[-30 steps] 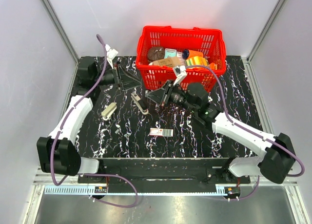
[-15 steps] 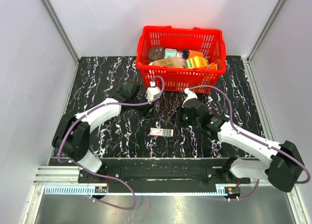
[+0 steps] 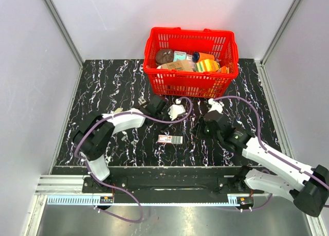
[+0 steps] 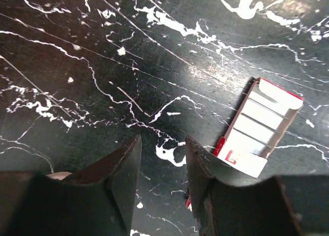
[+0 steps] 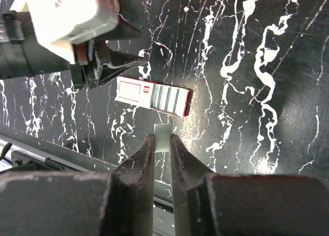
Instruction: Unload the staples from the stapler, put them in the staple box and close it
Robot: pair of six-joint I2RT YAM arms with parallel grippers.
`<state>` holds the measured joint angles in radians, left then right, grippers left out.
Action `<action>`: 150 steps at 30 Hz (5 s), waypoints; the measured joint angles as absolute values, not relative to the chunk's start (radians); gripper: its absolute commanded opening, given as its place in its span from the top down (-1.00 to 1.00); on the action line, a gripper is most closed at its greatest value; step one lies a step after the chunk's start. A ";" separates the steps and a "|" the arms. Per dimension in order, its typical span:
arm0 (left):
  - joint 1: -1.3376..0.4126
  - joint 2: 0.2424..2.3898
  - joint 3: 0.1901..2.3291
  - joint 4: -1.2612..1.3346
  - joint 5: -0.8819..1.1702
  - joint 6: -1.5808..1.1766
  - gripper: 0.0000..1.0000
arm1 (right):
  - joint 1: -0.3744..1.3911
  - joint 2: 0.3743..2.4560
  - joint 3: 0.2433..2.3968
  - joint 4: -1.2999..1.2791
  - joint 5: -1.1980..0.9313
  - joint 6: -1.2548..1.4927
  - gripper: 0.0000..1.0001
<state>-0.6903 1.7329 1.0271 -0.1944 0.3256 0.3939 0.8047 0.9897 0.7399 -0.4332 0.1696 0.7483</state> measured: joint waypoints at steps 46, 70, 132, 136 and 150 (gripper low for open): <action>-0.766 1.640 1.012 -0.355 0.136 0.332 0.08 | 0.804 1.173 0.812 -0.481 0.185 0.719 0.92; -0.378 1.324 1.085 -0.613 0.397 0.325 -0.01 | 0.941 1.672 1.078 -0.486 0.227 0.649 0.93; -0.374 1.320 1.053 -0.618 0.408 0.329 0.00 | 0.971 1.767 1.113 -0.492 0.243 0.649 0.76; -0.374 1.315 1.053 -0.618 0.408 0.334 -0.01 | 0.973 1.769 1.113 -0.492 0.242 0.649 0.69; -0.374 1.304 1.053 -0.619 0.407 0.337 -0.02 | 0.974 1.769 1.115 -0.493 0.242 0.649 0.42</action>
